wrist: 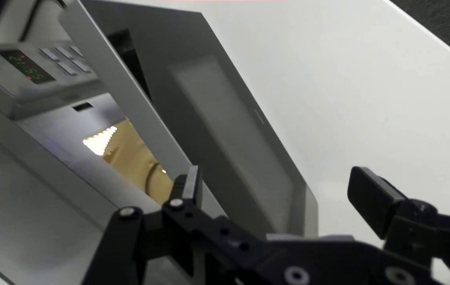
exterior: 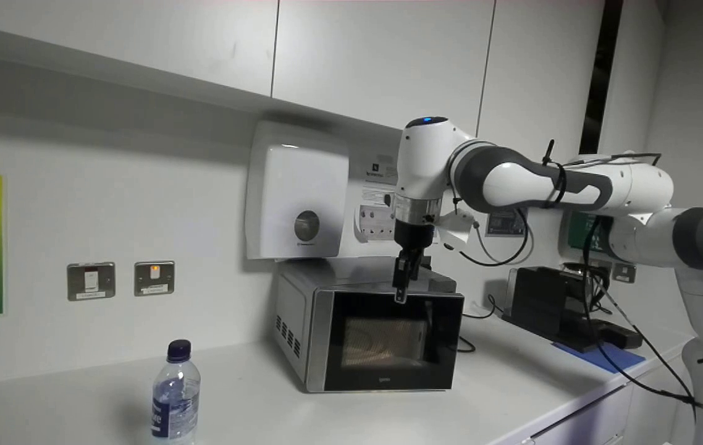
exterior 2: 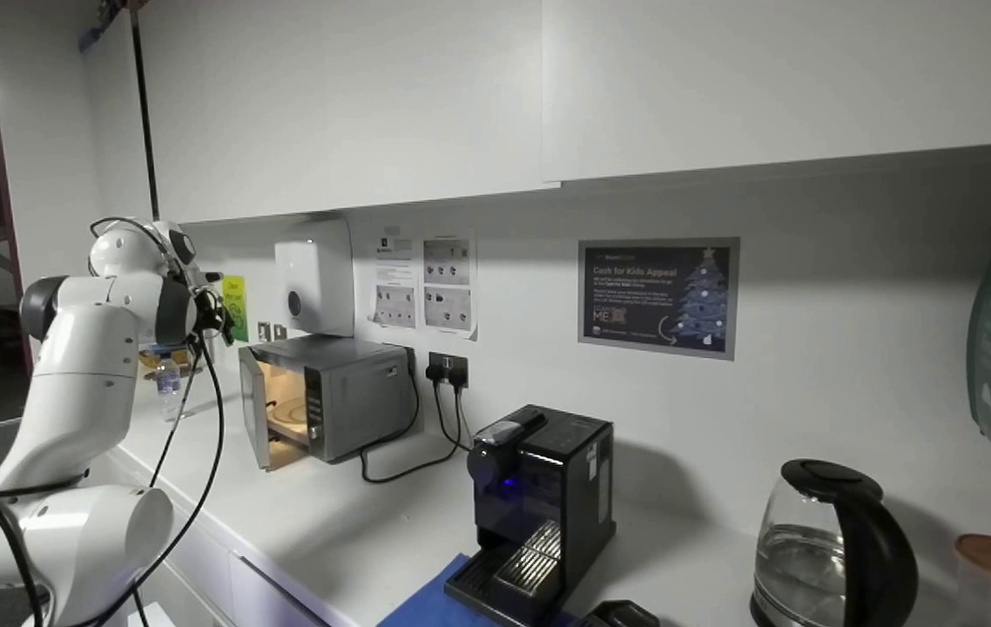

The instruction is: Fully close the microwave

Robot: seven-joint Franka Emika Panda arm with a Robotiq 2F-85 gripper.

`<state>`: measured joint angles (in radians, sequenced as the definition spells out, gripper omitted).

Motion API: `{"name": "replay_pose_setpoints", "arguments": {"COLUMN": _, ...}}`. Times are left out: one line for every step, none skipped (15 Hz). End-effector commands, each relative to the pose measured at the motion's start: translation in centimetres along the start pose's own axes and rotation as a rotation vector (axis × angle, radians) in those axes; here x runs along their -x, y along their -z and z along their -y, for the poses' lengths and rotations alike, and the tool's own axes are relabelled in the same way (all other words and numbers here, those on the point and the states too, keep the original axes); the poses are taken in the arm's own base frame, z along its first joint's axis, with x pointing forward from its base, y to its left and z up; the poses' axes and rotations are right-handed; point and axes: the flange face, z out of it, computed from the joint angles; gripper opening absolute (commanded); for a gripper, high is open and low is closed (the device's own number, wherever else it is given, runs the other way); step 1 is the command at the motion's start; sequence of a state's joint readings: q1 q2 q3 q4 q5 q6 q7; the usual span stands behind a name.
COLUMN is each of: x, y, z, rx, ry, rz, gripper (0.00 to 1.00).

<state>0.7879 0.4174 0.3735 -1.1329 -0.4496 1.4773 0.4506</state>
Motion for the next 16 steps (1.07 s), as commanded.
{"name": "replay_pose_setpoints", "arguments": {"x": -1.9, "y": -0.5, "z": 2.3, "rx": -0.140, "ry": 0.128, "rz": -0.049, "gripper": 1.00}}
{"name": "replay_pose_setpoints", "arguments": {"x": -2.1, "y": -0.8, "z": 2.9, "rx": -0.177, "ry": 0.162, "rz": -0.057, "gripper": 1.00}}
{"name": "replay_pose_setpoints", "arguments": {"x": -2.2, "y": -0.9, "z": 3.4, "rx": -0.212, "ry": 0.197, "rz": -0.065, "gripper": 1.00}}
{"name": "replay_pose_setpoints", "arguments": {"x": -2.2, "y": -0.9, "z": 4.0, "rx": -0.249, "ry": 0.234, "rz": -0.068, "gripper": 1.00}}
{"name": "replay_pose_setpoints", "arguments": {"x": -2.1, "y": -1.1, "z": 4.4, "rx": -0.284, "ry": 0.271, "rz": -0.064, "gripper": 1.00}}
{"name": "replay_pose_setpoints", "arguments": {"x": -1.9, "y": -1.1, "z": 4.8, "rx": -0.319, "ry": 0.309, "rz": -0.053, "gripper": 1.00}}
{"name": "replay_pose_setpoints", "arguments": {"x": -1.5, "y": -1.1, "z": 5.2, "rx": -0.350, "ry": 0.350, "rz": -0.031, "gripper": 1.00}}
{"name": "replay_pose_setpoints", "arguments": {"x": -0.9, "y": -0.9, "z": 5.6, "rx": -0.384, "ry": 0.389, "rz": -0.005, "gripper": 1.00}}
{"name": "replay_pose_setpoints", "arguments": {"x": -0.4, "y": -0.8, "z": 6.0, "rx": -0.418, "ry": 0.427, "rz": 0.019, "gripper": 1.00}}
{"name": "replay_pose_setpoints", "arguments": {"x": 0.3, "y": -0.6, "z": 6.4, "rx": -0.450, "ry": 0.461, "rz": 0.053, "gripper": 1.00}}
{"name": "replay_pose_setpoints", "arguments": {"x": 1.1, "y": -0.4, "z": 6.8, "rx": -0.476, "ry": 0.493, "rz": 0.092, "gripper": 1.00}}
{"name": "replay_pose_setpoints", "arguments": {"x": 1.9, "y": -0.3, "z": 7.2, "rx": -0.500, "ry": 0.521, "rz": 0.142, "gripper": 1.00}}
{"name": "replay_pose_setpoints", "arguments": {"x": 3.1, "y": -0.1, "z": 7.5, "rx": -0.516, "ry": 0.546, "rz": 0.198, "gripper": 1.00}}
{"name": "replay_pose_setpoints", "arguments": {"x": 4.1, "y": 0.1, "z": 7.8, "rx": -0.530, "ry": 0.567, "rz": 0.257, "gripper": 1.00}}
{"name": "replay_pose_setpoints", "arguments": {"x": 5.3, "y": 0.4, "z": 8.0, "rx": -0.537, "ry": 0.583, "rz": 0.323, "gripper": 1.00}}
{"name": "replay_pose_setpoints", "arguments": {"x": 6.5, "y": 0.7, "z": 8.1, "rx": -0.540, "ry": 0.600, "rz": 0.391, "gripper": 1.00}}
